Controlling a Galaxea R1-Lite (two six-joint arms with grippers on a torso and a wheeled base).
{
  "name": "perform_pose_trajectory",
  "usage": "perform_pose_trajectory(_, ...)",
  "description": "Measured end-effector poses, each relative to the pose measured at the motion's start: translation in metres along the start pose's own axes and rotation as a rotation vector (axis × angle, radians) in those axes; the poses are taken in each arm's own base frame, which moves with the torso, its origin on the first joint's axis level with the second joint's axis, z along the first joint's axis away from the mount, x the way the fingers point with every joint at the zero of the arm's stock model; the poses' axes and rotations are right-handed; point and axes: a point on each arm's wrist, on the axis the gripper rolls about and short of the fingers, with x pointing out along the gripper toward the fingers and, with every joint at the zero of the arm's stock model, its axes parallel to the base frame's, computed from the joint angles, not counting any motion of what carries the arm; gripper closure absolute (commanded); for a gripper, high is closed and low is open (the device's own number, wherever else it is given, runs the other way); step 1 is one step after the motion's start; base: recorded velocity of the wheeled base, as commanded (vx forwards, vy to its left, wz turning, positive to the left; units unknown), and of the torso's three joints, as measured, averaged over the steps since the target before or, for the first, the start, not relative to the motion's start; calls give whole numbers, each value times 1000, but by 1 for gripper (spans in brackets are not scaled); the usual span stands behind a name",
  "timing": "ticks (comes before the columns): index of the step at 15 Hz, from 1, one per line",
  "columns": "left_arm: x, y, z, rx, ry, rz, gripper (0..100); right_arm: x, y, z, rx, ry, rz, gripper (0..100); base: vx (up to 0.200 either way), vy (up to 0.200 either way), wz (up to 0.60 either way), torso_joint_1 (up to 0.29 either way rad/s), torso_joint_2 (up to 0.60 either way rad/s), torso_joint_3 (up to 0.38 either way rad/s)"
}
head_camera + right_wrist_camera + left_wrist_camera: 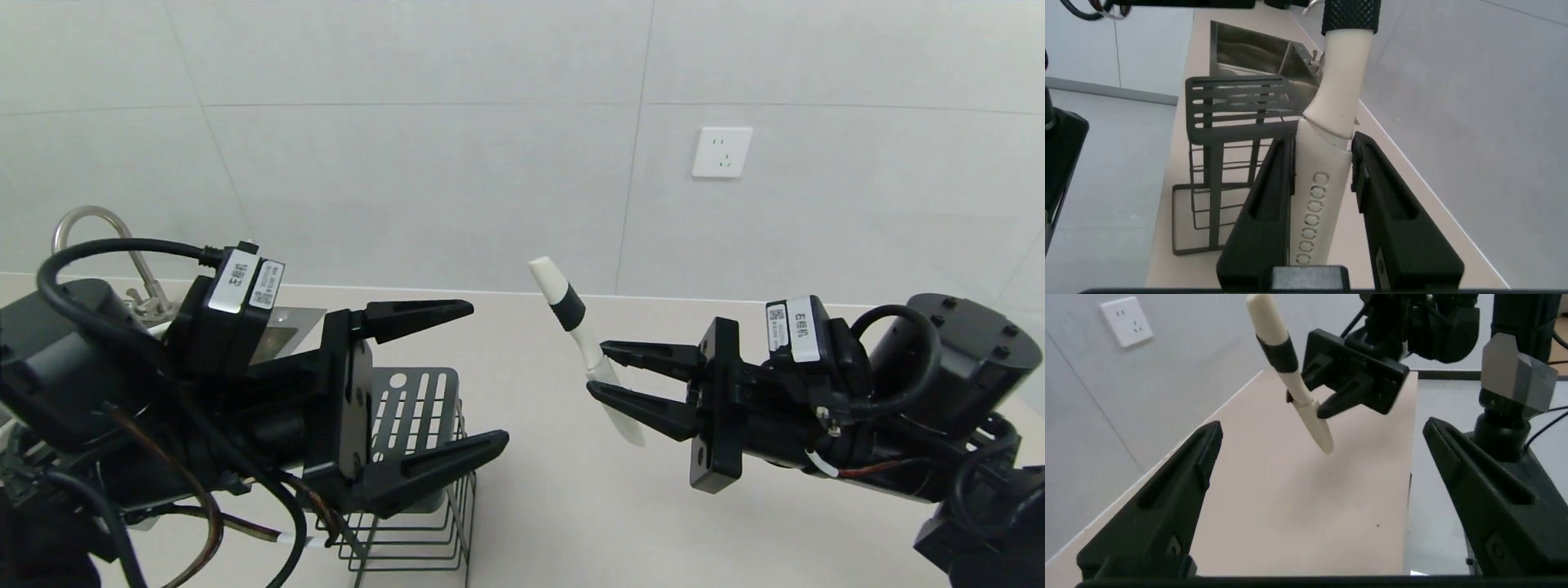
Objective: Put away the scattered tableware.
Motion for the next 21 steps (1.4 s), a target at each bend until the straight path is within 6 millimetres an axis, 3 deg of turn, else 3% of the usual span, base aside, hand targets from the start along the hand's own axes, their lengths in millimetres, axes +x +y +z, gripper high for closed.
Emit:
perform_pose_trajectory(5, 14, 7, -2, -75, -48, -20, 0, 3, 3, 2, 1, -6, 8, 100, 0, 0, 0, 0, 0, 0)
perform_pose_trajectory(14, 49, 22, -5, -50, -131, -62, 0, 8, 5, 6, -7, -27, 23, 100, 0, 0, 0, 0, 0, 0)
perform_pose_trajectory(21, 69, 22, 5, -108, -202, -118, 0, 13, 13, 10, -11, -43, 53, 100, 0, 0, 0, 0, 0, 0)
